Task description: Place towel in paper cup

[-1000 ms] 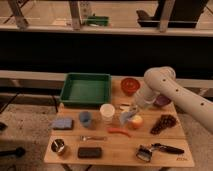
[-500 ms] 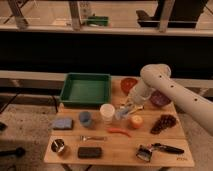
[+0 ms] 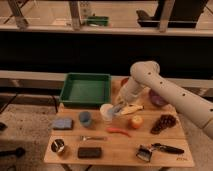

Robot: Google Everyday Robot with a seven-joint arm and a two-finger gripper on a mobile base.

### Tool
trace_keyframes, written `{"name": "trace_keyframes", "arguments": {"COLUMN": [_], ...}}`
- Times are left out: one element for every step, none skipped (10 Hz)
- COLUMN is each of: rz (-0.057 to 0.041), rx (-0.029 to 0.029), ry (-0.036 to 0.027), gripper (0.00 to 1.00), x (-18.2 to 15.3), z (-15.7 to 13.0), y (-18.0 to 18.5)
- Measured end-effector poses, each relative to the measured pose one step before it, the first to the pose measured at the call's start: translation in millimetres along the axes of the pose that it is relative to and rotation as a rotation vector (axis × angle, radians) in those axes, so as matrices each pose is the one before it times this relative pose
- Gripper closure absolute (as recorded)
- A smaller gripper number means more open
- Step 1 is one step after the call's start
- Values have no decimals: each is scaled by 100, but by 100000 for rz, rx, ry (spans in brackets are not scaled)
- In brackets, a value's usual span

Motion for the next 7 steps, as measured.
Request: {"name": "trace_keyframes", "arguments": {"rz": [-1214,-1670,-1736,-1486,-1068,-576,-586], "rx": [-137,31,-206,54,188,137,39], "ry": [-480,-628,-640,-537,-410,-151,-119], "gripper": [100,100,100,100,100,100,100], "x": [-194,-268,-379,-239,82,129,96], "z": [106,190,301,303,211,104,76], "y": [-202,-429,-566,-553,-327,-247,-260]}}
